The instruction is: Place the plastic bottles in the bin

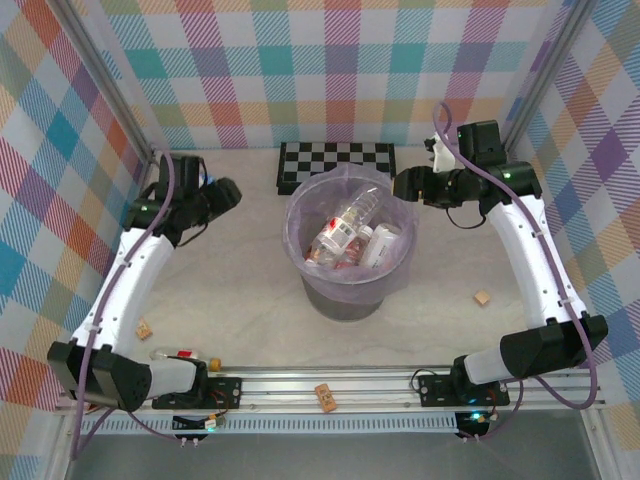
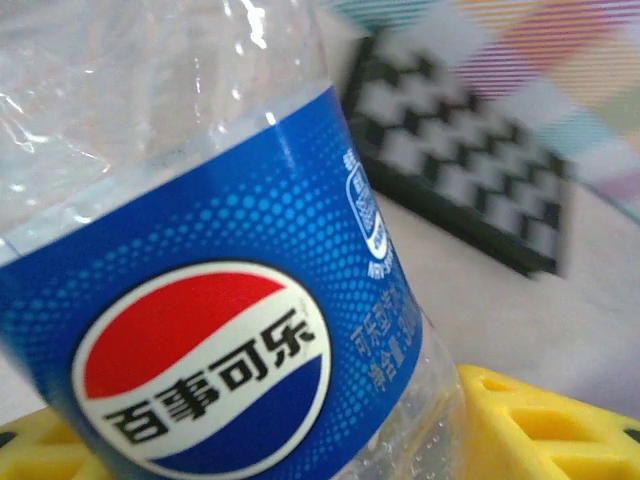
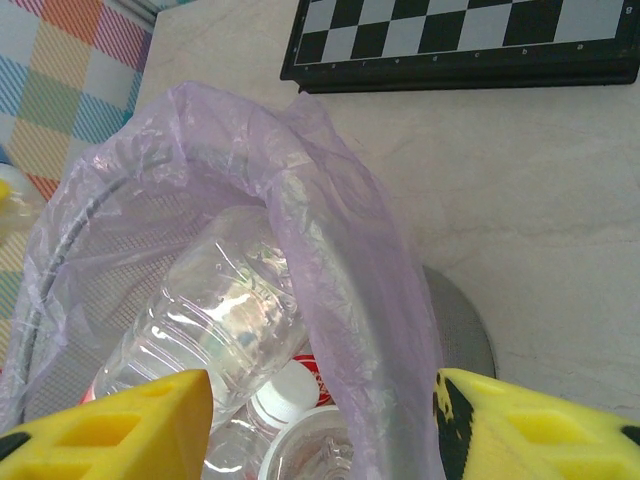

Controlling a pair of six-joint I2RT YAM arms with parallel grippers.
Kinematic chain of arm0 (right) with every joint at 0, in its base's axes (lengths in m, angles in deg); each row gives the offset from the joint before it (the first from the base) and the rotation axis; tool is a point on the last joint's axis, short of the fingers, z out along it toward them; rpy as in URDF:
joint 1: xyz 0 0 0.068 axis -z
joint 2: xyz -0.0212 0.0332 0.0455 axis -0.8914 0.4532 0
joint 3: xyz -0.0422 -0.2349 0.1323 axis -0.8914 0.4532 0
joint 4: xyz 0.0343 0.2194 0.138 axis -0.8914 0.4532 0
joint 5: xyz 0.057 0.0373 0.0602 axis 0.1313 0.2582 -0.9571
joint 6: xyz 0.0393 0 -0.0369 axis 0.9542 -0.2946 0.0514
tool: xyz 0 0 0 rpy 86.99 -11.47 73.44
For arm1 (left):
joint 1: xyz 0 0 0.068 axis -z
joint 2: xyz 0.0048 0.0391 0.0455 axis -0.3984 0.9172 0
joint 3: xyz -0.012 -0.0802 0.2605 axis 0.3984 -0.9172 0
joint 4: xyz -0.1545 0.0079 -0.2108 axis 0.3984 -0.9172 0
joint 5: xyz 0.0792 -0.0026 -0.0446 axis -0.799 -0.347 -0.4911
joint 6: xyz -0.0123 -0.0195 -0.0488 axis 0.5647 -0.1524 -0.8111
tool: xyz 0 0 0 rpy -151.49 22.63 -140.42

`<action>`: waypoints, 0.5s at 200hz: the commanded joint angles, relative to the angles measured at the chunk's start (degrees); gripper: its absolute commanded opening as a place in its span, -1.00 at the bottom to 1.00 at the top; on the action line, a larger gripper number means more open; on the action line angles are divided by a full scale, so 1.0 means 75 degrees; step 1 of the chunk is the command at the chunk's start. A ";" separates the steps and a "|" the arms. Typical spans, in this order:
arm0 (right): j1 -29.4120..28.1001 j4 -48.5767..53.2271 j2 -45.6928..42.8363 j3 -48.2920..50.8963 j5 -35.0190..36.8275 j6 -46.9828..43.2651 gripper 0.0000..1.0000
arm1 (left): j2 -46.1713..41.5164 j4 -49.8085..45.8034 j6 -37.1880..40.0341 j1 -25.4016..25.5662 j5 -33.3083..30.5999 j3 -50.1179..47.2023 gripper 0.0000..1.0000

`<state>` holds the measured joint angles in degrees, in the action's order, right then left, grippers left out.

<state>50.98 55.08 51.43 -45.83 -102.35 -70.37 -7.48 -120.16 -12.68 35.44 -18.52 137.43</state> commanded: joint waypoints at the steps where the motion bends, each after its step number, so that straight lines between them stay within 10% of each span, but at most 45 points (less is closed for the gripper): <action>1: -0.0030 -0.0178 -0.0225 0.0085 -0.0012 0.0194 0.21 | 0.0173 -0.0971 0.1700 0.0664 0.0950 0.1366 -0.66; 35: -0.0035 -0.0074 -0.0167 0.0005 -0.0049 0.0258 0.21 | 0.1049 -0.2077 0.2892 0.1585 0.2200 0.3308 -0.85; 100: -0.0040 -0.0035 -0.0260 0.0063 0.0025 0.0308 0.22 | 0.2596 -0.3956 0.4104 0.3058 0.1526 0.4977 -1.00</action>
<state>50.98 54.90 50.95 -45.75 -102.35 -68.82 10.84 -142.84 12.78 55.00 -7.11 172.97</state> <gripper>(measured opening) 0.608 0.585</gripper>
